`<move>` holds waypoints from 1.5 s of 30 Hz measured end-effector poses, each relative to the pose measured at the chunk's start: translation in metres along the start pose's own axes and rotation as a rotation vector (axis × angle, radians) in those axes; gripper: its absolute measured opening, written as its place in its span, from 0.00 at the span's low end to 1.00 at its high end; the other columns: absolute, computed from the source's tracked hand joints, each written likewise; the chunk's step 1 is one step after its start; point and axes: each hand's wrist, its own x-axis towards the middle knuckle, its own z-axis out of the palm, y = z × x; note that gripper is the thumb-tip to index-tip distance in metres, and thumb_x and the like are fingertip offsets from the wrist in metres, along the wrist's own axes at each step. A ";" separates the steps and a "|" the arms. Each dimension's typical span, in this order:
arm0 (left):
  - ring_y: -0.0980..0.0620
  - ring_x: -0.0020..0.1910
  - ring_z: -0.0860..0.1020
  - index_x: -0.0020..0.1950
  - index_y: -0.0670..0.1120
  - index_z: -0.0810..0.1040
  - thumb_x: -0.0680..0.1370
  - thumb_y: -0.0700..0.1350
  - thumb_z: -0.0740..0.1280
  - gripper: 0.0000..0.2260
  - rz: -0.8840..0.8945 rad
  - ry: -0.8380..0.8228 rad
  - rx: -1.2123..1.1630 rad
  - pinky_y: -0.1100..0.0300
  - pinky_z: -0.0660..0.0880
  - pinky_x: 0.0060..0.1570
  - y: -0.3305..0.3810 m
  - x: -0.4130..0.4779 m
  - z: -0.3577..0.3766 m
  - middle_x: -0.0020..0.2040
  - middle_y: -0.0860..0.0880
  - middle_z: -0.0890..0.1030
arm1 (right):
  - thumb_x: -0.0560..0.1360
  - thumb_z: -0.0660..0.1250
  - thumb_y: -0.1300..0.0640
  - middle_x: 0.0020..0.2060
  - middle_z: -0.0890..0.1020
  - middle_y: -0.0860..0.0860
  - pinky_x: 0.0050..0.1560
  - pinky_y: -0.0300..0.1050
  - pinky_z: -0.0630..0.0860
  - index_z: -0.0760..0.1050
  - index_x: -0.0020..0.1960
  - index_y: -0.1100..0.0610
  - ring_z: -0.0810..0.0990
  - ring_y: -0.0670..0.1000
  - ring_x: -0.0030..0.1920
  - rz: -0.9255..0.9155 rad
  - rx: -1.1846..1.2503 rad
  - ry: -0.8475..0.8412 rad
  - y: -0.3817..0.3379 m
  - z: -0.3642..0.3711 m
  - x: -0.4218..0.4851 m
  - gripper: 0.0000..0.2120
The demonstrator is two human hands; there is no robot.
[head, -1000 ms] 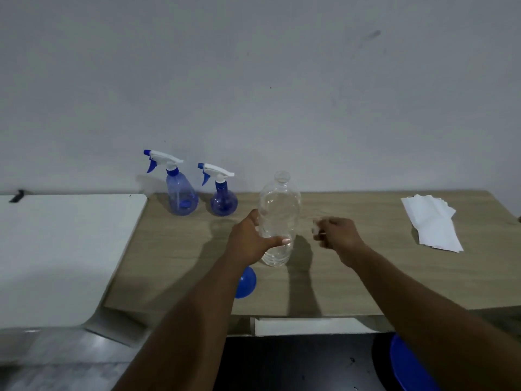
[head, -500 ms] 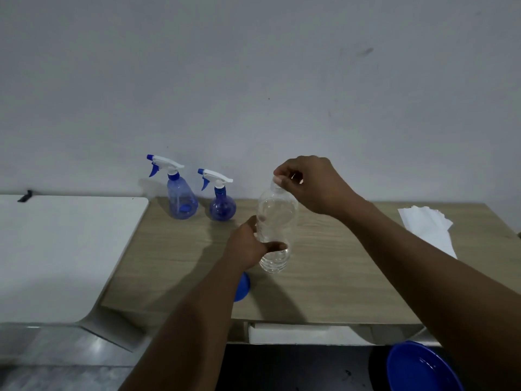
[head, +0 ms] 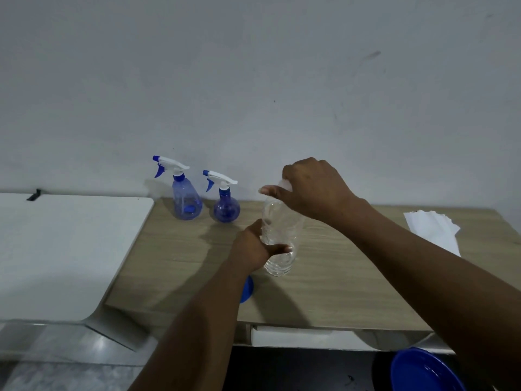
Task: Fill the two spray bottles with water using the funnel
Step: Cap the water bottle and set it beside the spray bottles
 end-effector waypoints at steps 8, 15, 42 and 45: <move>0.53 0.58 0.78 0.63 0.55 0.74 0.61 0.60 0.82 0.34 0.015 -0.004 -0.010 0.55 0.74 0.60 -0.002 0.004 0.000 0.52 0.58 0.79 | 0.79 0.51 0.32 0.38 0.74 0.49 0.36 0.45 0.65 0.68 0.43 0.54 0.75 0.53 0.39 -0.019 -0.160 -0.019 0.005 -0.003 0.004 0.26; 0.53 0.57 0.78 0.65 0.56 0.75 0.57 0.67 0.79 0.39 0.031 0.000 0.022 0.52 0.76 0.59 -0.003 0.006 0.002 0.57 0.56 0.82 | 0.79 0.51 0.31 0.38 0.78 0.51 0.35 0.45 0.65 0.70 0.49 0.56 0.77 0.55 0.38 -0.117 -0.113 -0.048 0.018 0.007 0.003 0.28; 0.47 0.60 0.75 0.67 0.53 0.70 0.61 0.54 0.82 0.38 -0.145 -0.331 0.709 0.50 0.75 0.58 -0.052 -0.004 -0.049 0.66 0.49 0.72 | 0.75 0.65 0.34 0.33 0.74 0.43 0.38 0.44 0.67 0.75 0.48 0.51 0.75 0.52 0.37 -0.020 0.206 0.005 0.038 0.020 -0.002 0.20; 0.50 0.52 0.78 0.54 0.53 0.77 0.67 0.48 0.79 0.19 -0.167 -0.317 0.720 0.55 0.76 0.51 -0.063 -0.005 -0.052 0.57 0.50 0.77 | 0.74 0.67 0.35 0.32 0.74 0.43 0.37 0.45 0.70 0.75 0.46 0.51 0.76 0.52 0.37 -0.009 0.249 0.020 0.037 0.023 0.002 0.19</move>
